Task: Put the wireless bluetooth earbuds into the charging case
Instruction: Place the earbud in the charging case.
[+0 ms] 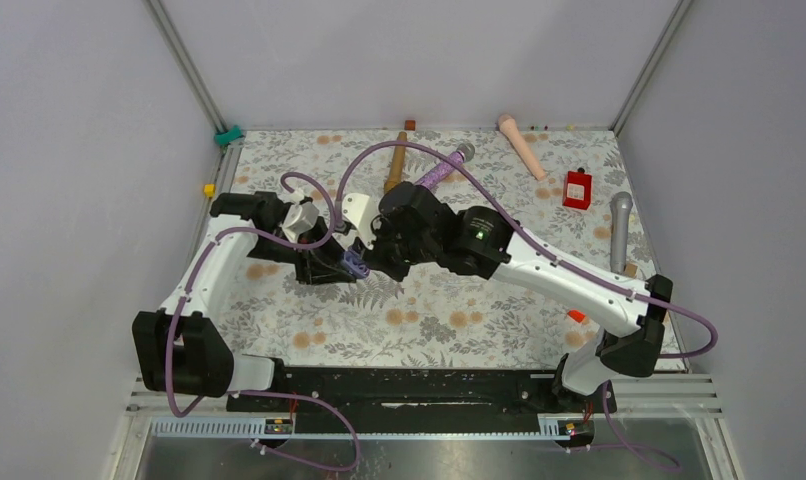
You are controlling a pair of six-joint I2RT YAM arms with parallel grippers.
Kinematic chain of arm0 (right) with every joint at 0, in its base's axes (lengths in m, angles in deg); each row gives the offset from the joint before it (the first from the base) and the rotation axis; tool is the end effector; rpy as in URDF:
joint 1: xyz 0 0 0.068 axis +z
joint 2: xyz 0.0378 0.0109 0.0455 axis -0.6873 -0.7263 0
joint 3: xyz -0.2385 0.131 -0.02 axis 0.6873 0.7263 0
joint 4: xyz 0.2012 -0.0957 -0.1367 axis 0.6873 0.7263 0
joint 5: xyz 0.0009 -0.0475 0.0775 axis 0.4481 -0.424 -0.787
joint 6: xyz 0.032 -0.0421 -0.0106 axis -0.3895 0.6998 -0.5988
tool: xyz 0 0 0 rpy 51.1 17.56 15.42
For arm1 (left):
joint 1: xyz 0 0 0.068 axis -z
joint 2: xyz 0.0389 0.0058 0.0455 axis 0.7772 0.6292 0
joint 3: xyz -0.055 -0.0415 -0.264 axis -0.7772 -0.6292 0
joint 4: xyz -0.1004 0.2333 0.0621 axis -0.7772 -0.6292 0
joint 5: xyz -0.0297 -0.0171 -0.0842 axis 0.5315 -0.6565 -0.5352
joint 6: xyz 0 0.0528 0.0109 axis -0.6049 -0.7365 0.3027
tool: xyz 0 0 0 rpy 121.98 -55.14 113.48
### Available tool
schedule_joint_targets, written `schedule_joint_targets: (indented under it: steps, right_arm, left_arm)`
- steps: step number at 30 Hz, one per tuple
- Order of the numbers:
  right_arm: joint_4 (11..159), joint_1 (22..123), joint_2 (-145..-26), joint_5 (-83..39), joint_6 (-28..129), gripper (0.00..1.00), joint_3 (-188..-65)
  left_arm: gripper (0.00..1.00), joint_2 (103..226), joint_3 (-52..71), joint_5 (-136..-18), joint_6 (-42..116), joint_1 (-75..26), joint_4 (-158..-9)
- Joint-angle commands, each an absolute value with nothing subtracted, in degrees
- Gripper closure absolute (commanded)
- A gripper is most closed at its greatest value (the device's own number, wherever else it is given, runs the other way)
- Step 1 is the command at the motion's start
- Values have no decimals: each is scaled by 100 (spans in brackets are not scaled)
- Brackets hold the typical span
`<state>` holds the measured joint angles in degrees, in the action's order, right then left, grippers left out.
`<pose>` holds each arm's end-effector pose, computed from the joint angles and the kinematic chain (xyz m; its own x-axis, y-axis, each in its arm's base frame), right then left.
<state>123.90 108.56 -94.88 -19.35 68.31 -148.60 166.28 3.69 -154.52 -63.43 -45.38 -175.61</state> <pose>0.1444 0.3196 0.4093 -0.0385 -0.5397 -0.8410 -0.9624 0.2464 -0.1141 0.1930 -0.0547 0.3089 -0.1965 0.0979 -0.9756 0.9741 -0.0942 -0.2057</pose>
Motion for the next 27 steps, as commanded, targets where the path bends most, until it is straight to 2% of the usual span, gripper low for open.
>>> schedule_joint_targets:
  steps: [1, 8, 16, 22, 27]
  right_arm:
    - [12864, 10899, -8903, -1990, 7193, 91, -15261]
    - [12882, 10676, -7581, -1138, 8324, 78, -14034]
    - [12571, 8551, -6464, -1346, 8664, 76, -12248]
    - [11784, 8256, -6888, -536, 8826, 75, -10998]
    - [11633, 8154, -8258, 311, 8432, 75, -11164]
  left_arm:
    - [100, 16657, 535, -15733, -6485, -4558, -17787]
    - [100, 16726, 648, -15483, -6623, -4633, -17798]
    - [100, 16657, 945, -14601, -6665, -4774, -17794]
    - [100, 16646, 698, -14330, -6644, -4881, -17802]
    - [100, 16126, 18, -14510, -7140, -4998, -17791]
